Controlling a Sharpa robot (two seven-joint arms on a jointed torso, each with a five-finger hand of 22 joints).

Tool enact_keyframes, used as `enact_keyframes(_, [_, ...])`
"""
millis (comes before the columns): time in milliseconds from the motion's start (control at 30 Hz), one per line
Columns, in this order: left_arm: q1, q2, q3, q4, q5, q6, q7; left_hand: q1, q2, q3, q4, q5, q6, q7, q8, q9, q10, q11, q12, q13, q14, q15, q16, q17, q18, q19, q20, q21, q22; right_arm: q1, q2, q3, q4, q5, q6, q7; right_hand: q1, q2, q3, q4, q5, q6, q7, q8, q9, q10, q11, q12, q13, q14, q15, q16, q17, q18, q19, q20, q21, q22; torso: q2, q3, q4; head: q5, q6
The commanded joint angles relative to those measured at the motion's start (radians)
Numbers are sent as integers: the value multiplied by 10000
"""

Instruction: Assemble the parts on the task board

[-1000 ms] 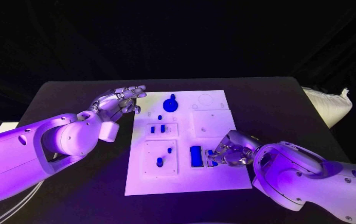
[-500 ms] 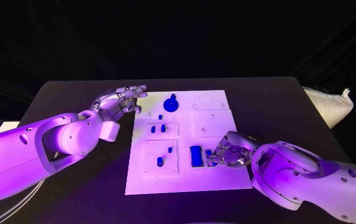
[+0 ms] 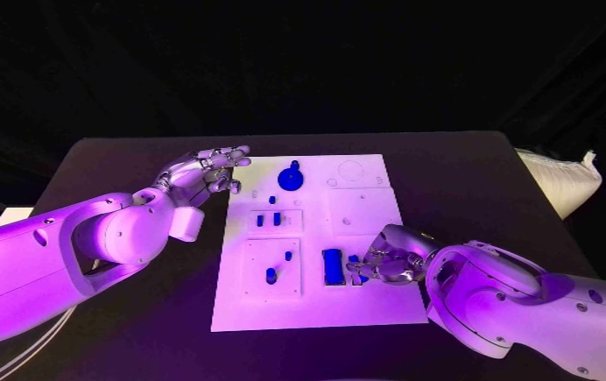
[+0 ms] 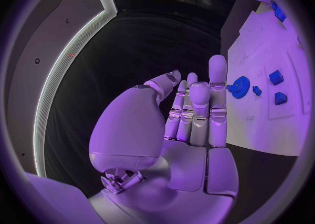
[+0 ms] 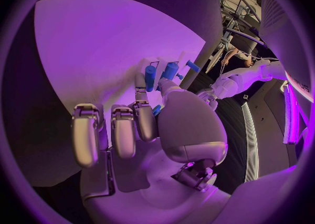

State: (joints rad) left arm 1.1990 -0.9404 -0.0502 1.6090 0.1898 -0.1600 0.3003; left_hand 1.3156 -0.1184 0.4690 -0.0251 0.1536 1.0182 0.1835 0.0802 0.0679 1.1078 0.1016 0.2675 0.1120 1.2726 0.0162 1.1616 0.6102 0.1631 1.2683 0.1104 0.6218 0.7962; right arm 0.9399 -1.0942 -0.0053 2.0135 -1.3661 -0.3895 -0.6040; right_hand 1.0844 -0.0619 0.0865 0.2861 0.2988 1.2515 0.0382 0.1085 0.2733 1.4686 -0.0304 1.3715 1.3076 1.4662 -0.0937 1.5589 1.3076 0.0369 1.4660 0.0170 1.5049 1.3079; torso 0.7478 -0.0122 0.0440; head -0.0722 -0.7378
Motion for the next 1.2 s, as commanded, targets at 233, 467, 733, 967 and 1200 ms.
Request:
enact_keyframes(233, [2,-5,5,33,-40,218,19,-42,63,-53,3,-46,-63,11,66,-2,-83,23,55,13,-64,-2,-68,-34,187,-45,26,-33,-14,-27,-4,-12,116,-367,43,109,-838,265,-1017,63,-880,97,-52,112,151,704,-105,116,1849,1032,-90,78,2563,-173,744,-124,62,1929,3,7,-2,6,-11])
enact_keyframes(467, [2,-7,5,27,-40,230,24,-47,63,-56,4,-47,-68,13,66,-2,-91,24,60,13,-77,0,-81,-67,187,-47,27,-35,-15,-28,-111,-11,205,-474,-61,138,-968,313,-1233,65,-932,92,-55,125,182,709,-109,121,1856,1032,-93,77,2561,-175,748,-128,68,1938,3,8,2,15,-31])
enact_keyframes(733, [2,-4,5,14,-40,241,31,-49,66,-58,5,-46,-73,15,65,-3,-100,26,64,13,-88,1,-90,-90,187,-50,28,-39,-17,-29,-285,-10,294,-527,-33,158,-1007,391,-1302,62,-909,98,-60,135,198,716,-113,147,1869,1035,-95,87,2577,-180,755,-129,82,1955,1,7,-13,13,-30])
enact_keyframes(967, [2,10,4,4,-40,246,34,-49,66,-58,5,-46,-73,15,65,-3,-100,26,64,13,-88,1,-90,-90,187,-50,28,-39,-17,-28,-441,-10,248,-519,52,351,-543,474,-1430,-24,-765,58,-60,139,244,707,-113,82,1853,1031,-91,76,2558,-174,745,-134,64,1937,-2,8,-3,-30,-22])
enact_keyframes(1200, [-18,36,0,-20,-40,243,72,-49,70,-58,3,-45,-82,16,65,-4,-114,28,72,13,-108,4,-108,-131,186,-55,30,-44,-20,9,-599,-4,4,505,-656,1639,1268,405,-1347,-865,-675,-588,177,-193,172,528,63,-640,1587,959,24,-133,2216,-81,578,-60,-249,1595,-32,-4,-10,-45,43])
